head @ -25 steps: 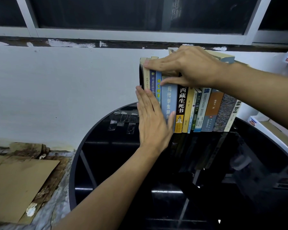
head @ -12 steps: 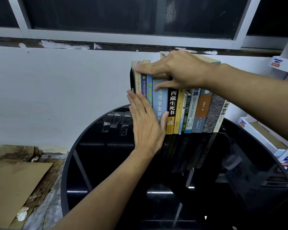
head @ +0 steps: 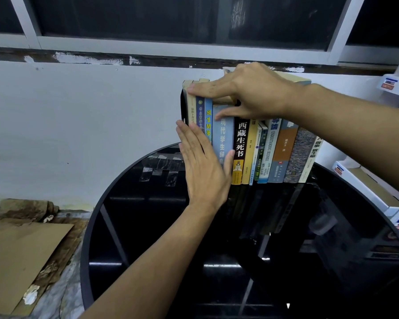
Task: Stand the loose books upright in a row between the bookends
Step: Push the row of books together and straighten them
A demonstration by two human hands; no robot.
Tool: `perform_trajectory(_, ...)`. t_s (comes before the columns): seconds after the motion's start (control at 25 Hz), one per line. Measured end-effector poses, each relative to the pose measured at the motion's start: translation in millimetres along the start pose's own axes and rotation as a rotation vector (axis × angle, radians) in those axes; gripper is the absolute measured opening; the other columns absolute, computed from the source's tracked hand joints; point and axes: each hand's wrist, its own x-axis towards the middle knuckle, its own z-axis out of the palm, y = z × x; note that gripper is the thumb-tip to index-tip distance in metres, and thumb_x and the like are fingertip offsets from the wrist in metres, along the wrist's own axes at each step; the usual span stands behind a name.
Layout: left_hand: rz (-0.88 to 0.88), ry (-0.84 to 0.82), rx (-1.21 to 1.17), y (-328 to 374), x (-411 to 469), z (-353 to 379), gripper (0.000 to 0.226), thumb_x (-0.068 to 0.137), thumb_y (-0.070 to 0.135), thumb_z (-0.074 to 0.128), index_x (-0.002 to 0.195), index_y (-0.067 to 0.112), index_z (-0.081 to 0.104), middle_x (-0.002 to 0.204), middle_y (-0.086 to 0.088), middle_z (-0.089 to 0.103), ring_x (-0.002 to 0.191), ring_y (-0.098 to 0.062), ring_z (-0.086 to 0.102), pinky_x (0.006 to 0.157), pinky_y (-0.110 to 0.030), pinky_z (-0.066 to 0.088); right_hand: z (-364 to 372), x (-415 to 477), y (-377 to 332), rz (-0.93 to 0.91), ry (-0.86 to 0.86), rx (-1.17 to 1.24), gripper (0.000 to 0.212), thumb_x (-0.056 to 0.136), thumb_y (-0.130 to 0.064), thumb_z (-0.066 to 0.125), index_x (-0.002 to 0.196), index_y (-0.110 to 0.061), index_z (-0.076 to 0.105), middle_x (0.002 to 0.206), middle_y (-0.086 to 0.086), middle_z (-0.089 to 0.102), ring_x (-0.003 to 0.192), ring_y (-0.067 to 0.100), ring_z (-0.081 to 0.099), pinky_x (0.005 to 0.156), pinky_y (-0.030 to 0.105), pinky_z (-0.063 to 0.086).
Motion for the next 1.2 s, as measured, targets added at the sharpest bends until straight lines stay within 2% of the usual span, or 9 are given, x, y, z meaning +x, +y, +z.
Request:
perform_trajectory(0.24,0.014,0.012,0.014,-2.8,-0.2,0.7,0.101,0.101,0.057,0.045,0.153,-0.003,-0.017,0.160,-0.025,-0.026,0.150,-0.033,-0.025,0.124,-0.044,-0.005,2.1,2.1,-1.4,0.042,0.011,0.053,0.071,0.090,-0.053,0.060,0.153,-0.042,0.031,0.148,-0.019,0.047,0.113,0.028,0.067,0.083,0.049,0.056)
perform_trajectory(0.64,-0.001,-0.001,0.081,-4.6,0.7,-0.7,0.101,0.100,0.061,0.040,0.153,-0.006,-0.014,0.160,-0.027,-0.024,0.151,-0.036,-0.022,0.125,-0.044,-0.002,-3.9,0.9,-9.0,0.129,0.006,0.027,0.072,0.090,-0.047,0.068,0.154,-0.038,0.035,0.145,-0.015,0.053,0.107,0.028,0.068,0.081,0.041,0.055)
perform_trajectory(0.8,-0.006,-0.020,0.057,-3.1,-1.1,-4.4,0.102,0.100,0.058,0.044,0.153,-0.004,-0.017,0.160,-0.025,-0.027,0.150,-0.034,-0.025,0.125,-0.045,-0.002,-7.7,-0.9,-13.4,0.133,0.009,0.042,0.073,0.089,-0.043,0.071,0.153,-0.033,0.039,0.144,-0.014,0.055,0.110,0.024,0.067,0.079,0.034,0.049)
perform_trajectory(0.96,0.003,-0.038,0.028,-1.6,-5.3,-9.9,0.100,0.101,0.055,0.045,0.153,-0.001,-0.020,0.160,-0.021,-0.030,0.150,-0.031,-0.027,0.124,-0.046,-0.006,-13.7,-6.1,-9.8,0.074,-0.063,0.051,0.080,0.089,-0.039,0.071,0.157,-0.027,0.030,0.152,-0.011,0.048,0.128,0.020,0.056,0.095,0.039,0.048)
perform_trajectory(1.08,0.056,-0.044,0.020,5.2,-6.0,-9.8,0.096,0.101,0.053,0.043,0.155,0.003,-0.019,0.161,-0.017,-0.030,0.150,-0.028,-0.026,0.124,-0.047,-0.006,-14.9,-11.1,-5.5,0.044,-0.107,-0.002,0.083,0.091,-0.040,0.069,0.159,-0.024,0.024,0.158,-0.009,0.038,0.145,0.019,0.037,0.108,0.047,0.041)
perform_trajectory(1.2,0.067,-0.032,0.016,7.4,-4.9,-7.3,0.094,0.102,0.052,0.042,0.155,0.004,-0.018,0.162,-0.017,-0.028,0.151,-0.030,-0.025,0.125,-0.048,-0.005,-18.8,-18.2,-1.9,0.044,-0.134,-0.019,0.084,0.093,-0.043,0.066,0.160,-0.027,0.019,0.157,-0.009,0.039,0.148,0.025,0.029,0.114,0.049,0.035)
